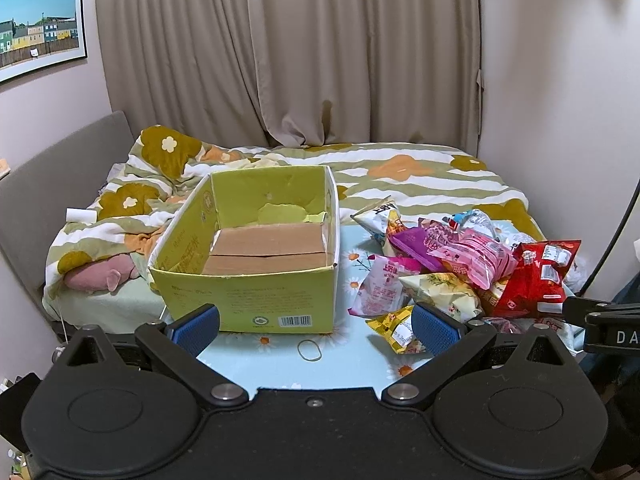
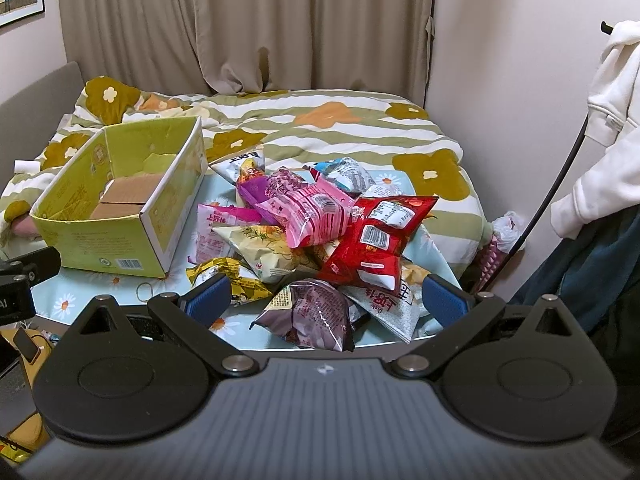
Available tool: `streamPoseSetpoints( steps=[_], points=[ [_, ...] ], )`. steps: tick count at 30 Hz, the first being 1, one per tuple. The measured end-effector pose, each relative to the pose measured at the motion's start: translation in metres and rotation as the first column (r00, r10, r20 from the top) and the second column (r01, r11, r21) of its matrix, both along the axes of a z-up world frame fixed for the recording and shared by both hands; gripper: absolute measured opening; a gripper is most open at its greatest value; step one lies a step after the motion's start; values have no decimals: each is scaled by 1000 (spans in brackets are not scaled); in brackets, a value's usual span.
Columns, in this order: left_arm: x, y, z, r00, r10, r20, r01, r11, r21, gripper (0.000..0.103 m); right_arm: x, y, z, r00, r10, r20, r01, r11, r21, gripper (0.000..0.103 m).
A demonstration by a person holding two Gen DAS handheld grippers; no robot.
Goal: Organize snacks
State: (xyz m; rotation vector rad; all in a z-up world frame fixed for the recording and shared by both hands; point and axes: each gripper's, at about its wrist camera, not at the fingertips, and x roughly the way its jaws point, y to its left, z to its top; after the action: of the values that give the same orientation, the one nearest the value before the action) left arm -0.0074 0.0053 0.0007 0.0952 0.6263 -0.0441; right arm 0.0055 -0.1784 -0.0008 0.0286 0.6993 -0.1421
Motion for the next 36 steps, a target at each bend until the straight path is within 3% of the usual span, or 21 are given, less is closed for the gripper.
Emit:
streamPoseSetpoints(
  steps=[29, 36],
  points=[
    [3, 1, -1, 1000, -23, -21, 23, 1000, -16, 103, 2, 0, -1, 1000, -6, -1, 6, 1000, 3, 103],
    [19, 1, -1, 996, -84, -31, 84, 996, -18, 103, 8, -1, -3, 999, -27, -18, 27, 999, 16, 103]
  ],
)
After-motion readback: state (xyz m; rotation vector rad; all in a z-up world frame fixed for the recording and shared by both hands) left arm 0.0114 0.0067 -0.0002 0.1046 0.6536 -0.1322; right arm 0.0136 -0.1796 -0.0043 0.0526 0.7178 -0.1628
